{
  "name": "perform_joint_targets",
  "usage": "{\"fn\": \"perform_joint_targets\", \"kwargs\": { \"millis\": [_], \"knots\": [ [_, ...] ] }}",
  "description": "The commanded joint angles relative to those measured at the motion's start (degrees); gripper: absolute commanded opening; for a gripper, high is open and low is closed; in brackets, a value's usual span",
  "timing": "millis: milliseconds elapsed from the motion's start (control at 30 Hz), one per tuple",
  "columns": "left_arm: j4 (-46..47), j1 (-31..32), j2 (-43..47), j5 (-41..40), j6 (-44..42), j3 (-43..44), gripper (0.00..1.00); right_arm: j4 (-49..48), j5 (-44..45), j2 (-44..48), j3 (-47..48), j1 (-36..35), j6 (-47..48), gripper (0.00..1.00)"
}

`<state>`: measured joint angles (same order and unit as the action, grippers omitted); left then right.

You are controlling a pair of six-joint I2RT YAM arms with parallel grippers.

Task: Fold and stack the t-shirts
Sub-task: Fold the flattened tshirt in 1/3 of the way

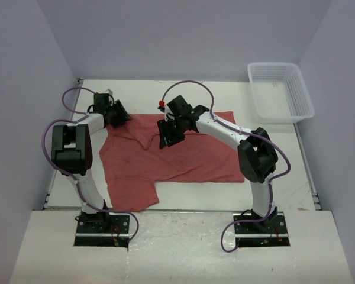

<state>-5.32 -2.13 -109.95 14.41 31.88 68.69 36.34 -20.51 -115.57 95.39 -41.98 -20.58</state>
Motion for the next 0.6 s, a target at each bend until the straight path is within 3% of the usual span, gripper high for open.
{"fn": "perform_joint_targets", "kwargs": {
  "millis": [0, 400, 567],
  "knots": [
    [-0.8, -0.2, 0.6, -1.3, -1.1, 1.3, 0.48, -0.9, -0.1, 3.2, -0.4, 0.1, -0.6, 0.49],
    [-4.3, -0.2, 0.0, -4.4, -2.8, 1.4, 0.37, -0.9, -0.4, 3.2, 0.0, 0.0, -1.0, 0.49],
    [-4.5, -0.2, -0.3, -4.3, -2.9, 1.9, 0.27, -0.7, -0.1, 3.3, 0.1, 0.0, -1.1, 0.49]
  ]
}}
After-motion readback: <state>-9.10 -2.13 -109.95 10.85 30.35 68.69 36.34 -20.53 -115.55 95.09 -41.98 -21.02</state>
